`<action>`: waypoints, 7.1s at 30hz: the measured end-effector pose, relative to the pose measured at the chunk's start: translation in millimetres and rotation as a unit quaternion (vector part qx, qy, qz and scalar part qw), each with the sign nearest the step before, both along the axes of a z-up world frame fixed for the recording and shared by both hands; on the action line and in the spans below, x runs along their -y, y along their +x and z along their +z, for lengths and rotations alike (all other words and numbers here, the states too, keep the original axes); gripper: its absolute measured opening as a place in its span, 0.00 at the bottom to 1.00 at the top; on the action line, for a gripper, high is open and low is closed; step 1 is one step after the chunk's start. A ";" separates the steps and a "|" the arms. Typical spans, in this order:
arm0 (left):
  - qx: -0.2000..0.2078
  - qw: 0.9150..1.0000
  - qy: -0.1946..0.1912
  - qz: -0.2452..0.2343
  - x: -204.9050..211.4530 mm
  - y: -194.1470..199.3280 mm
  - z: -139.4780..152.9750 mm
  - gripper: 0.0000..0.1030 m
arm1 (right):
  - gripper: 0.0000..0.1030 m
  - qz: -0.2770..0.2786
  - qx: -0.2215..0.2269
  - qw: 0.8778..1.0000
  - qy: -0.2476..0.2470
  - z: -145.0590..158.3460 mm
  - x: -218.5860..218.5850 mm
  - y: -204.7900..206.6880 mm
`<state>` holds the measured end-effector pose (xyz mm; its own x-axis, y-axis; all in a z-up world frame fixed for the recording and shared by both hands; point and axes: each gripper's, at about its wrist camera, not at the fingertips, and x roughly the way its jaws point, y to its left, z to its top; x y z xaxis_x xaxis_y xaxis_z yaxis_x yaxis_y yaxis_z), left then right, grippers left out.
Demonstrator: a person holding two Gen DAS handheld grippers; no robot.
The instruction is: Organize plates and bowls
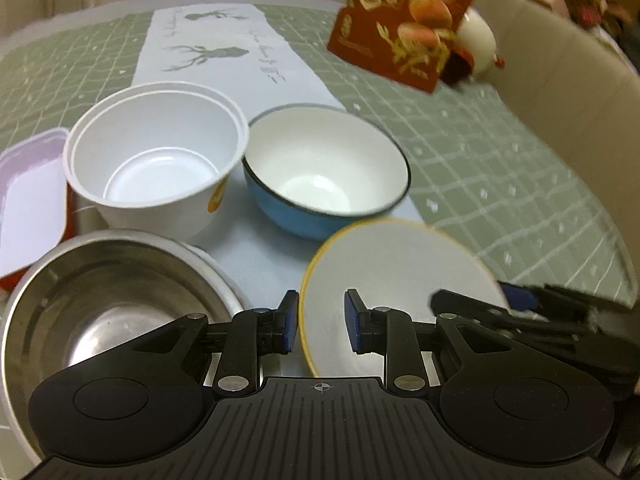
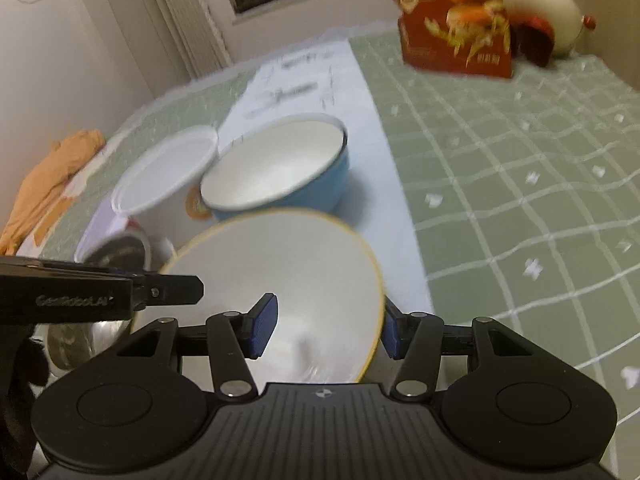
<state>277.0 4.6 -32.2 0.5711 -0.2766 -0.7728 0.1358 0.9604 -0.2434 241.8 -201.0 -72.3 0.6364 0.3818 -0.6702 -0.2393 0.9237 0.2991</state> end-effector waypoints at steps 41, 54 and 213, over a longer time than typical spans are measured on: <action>-0.018 0.999 -0.004 0.039 -8.7 104.6 -16.9 0.30 | 0.36 0.042 -0.111 0.993 -0.016 -7.2 -33.9 166.0; -0.015 0.999 -0.006 0.028 -3.0 109.3 -21.0 0.30 | 0.37 0.019 -0.104 0.994 -0.009 -11.3 -23.4 169.8; -0.080 0.993 -0.048 -0.079 -7.1 58.2 -25.3 0.28 | 0.52 -0.033 -0.125 0.992 0.011 -13.3 -14.8 30.9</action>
<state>335.2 11.7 -57.4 0.3875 -0.4295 -0.8157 0.2342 0.9017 -0.3635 272.7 -186.1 -85.6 0.4760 0.3608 -0.8020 -0.0943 0.9276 0.3614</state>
